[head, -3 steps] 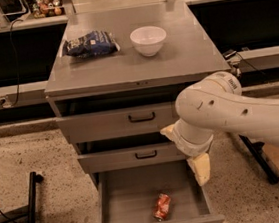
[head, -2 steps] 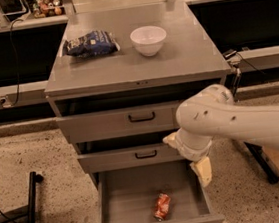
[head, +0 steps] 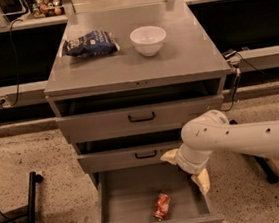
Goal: Pick coke can from bottom drawer and place on counter
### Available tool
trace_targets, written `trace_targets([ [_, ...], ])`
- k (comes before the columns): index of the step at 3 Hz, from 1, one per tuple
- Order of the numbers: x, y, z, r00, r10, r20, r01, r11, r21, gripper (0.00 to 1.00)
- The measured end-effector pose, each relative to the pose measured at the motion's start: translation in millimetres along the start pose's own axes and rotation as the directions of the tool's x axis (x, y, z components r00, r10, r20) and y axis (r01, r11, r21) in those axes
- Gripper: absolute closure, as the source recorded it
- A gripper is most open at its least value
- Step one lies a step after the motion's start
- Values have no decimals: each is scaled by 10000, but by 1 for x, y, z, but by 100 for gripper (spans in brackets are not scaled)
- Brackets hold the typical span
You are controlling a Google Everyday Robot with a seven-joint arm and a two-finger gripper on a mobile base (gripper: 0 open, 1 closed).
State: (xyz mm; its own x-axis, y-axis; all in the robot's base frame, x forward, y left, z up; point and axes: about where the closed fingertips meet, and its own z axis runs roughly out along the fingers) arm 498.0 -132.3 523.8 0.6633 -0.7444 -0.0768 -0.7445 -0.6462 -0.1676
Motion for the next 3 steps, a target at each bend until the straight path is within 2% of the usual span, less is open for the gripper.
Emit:
trace_targets([
  [1, 0, -4, 9, 9998, -173, 9, 174, 9990, -405, 0],
  [2, 5, -20, 66, 9947, -962, 349, 973, 9948, -310, 0],
  [3, 7, -24, 147, 9816, -1710, 849, 1756, 9832, -493, 0],
])
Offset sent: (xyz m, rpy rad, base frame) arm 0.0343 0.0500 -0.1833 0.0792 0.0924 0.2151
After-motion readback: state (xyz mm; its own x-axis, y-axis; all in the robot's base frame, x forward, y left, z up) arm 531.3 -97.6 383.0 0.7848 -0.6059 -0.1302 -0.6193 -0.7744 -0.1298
